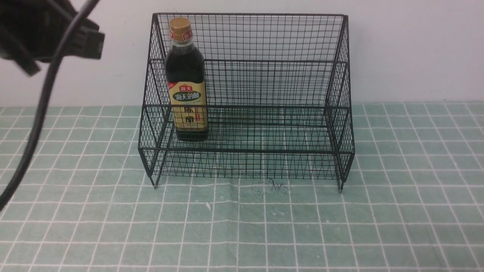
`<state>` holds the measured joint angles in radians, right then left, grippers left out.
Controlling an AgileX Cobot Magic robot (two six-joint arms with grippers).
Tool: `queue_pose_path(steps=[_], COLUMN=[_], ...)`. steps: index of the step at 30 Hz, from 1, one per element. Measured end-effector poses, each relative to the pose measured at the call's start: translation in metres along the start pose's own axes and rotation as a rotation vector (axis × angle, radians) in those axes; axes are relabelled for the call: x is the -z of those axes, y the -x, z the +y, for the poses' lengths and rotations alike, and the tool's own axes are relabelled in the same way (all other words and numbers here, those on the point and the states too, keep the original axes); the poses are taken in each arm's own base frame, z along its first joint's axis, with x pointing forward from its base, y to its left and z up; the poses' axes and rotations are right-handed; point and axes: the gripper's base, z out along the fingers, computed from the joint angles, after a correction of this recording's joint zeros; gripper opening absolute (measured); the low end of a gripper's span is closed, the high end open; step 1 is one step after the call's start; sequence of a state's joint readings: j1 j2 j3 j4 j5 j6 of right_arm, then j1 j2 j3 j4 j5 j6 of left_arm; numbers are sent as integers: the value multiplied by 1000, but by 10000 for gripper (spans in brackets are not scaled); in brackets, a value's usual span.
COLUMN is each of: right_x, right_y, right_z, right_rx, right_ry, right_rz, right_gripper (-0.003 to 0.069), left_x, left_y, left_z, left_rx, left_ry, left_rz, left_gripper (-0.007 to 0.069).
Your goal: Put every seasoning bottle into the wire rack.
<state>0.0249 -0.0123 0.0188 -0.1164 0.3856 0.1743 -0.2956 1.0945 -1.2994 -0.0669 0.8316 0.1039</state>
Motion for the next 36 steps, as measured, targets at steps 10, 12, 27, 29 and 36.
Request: queue_pose_path(steps=[10,12,27,29,36], right_x=[0,0,0,0,0], right_y=[0,0,0,0,0], right_z=[0,0,0,0,0], right_rx=[0,0,0,0,0], right_ry=[0,0,0,0,0], right_rz=[0,0,0,0,0], right_gripper=[-15,-15,-15,-15,-15], left_x=[58,62,115,119,92], left_y=[-76,-84,-111,-125,-200], left_z=[-14,-15,-9,-7,-5], left_rx=[120,119,47,37,62], left_ry=[-72,-74,39,83,236], left_rz=[-64,-61,-210,-267,-383], left_gripper=[-6,-6,-6,-6,-6])
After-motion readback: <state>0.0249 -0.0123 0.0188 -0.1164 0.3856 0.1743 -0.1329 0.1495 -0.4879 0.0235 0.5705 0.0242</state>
